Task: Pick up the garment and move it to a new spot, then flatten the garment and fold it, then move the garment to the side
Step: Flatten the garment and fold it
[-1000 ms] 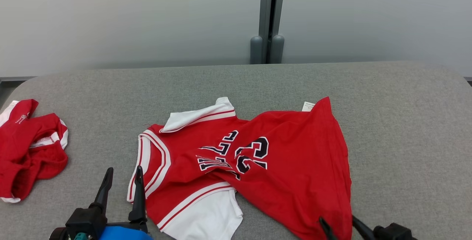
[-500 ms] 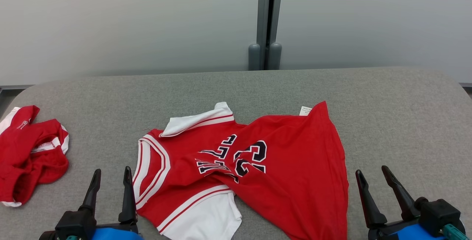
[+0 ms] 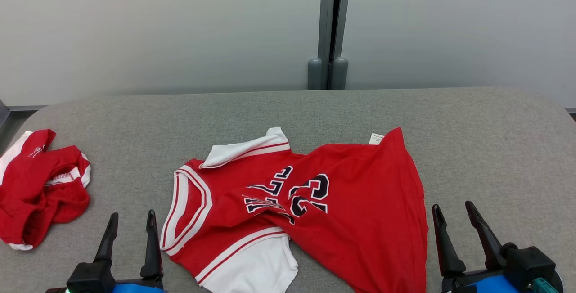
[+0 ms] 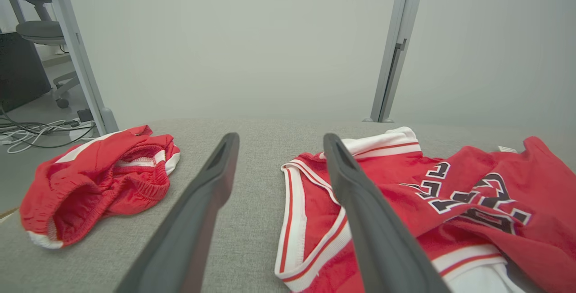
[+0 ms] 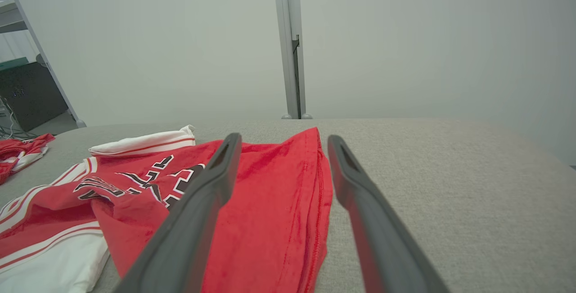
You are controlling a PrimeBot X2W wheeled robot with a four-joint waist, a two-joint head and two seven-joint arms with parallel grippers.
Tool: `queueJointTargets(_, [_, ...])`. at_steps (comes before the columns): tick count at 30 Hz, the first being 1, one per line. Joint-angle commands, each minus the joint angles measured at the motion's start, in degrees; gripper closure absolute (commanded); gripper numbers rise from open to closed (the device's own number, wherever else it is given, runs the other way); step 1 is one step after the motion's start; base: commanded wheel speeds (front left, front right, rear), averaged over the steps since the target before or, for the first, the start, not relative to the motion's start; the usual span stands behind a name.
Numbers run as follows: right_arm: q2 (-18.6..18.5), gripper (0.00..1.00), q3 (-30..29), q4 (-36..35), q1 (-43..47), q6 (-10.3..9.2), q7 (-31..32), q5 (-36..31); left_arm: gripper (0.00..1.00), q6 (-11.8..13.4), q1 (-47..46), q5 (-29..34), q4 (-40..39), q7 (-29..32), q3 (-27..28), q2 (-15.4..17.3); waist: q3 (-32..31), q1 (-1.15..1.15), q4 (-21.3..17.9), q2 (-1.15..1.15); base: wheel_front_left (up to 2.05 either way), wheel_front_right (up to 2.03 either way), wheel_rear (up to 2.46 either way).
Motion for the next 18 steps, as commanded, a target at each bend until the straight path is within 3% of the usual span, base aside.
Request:
queueJointTargets(1, [0.4, 0.0, -0.2, -0.3, 0.6, 0.01, -0.1, -0.4, 0.0, 0.4, 0.2, 0.4, 0.1, -0.3, 0.1, 0.0, 0.0, 0.0, -0.1, 0.0, 0.0, 0.0, 0.0])
queueJointTargets(18, [0.7, 0.0, -0.1, 1.0, 0.4, 0.01, -0.1, -1.3, 0.0, 1.1, 0.2, 1.1, 0.8, -0.3, 0.0, 0.0, -0.2, 0.0, -0.1, 0.0, 0.0, 0.0, 0.0])
